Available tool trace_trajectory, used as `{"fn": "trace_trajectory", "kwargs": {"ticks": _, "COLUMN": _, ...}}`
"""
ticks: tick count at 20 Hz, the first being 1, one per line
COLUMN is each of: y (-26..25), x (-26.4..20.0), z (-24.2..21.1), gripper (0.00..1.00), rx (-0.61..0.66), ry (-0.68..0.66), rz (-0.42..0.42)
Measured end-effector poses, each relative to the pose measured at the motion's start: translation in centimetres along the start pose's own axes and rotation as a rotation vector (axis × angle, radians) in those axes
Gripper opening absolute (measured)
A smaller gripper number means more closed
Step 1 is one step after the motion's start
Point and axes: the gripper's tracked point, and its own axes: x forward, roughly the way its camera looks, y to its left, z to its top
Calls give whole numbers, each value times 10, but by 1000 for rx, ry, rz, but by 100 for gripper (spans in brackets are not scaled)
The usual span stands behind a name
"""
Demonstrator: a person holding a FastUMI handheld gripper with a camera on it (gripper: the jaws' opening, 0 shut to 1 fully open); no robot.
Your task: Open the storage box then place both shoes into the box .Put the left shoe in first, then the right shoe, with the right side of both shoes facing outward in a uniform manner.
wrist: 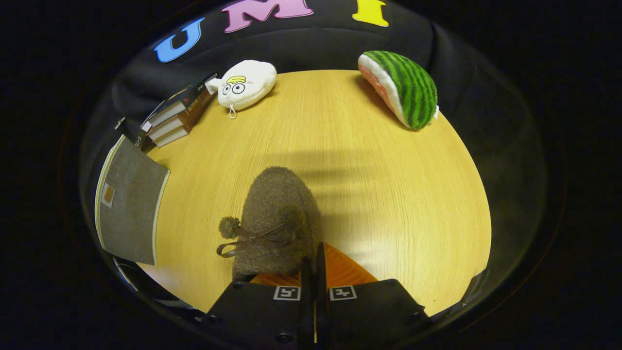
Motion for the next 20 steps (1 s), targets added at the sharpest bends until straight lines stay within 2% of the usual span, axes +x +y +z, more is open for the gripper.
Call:
{"fn": "trace_trajectory", "kwargs": {"ticks": 4, "y": 14, "x": -38, "z": 26, "gripper": 7, "rx": 56, "ry": -60, "rz": 25}}
{"fn": "trace_trajectory", "kwargs": {"ticks": 8, "y": 53, "x": -84, "z": 62, "gripper": 7, "rx": 117, "ry": -138, "rz": 90}}
{"fn": "trace_trajectory", "kwargs": {"ticks": 15, "y": 165, "x": -145, "z": 101, "gripper": 7, "rx": 113, "ry": -224, "rz": 222}}
{"fn": "trace_trajectory", "kwargs": {"ticks": 20, "y": 254, "x": -149, "z": 83, "gripper": 7, "rx": 115, "ry": -169, "rz": 257}}
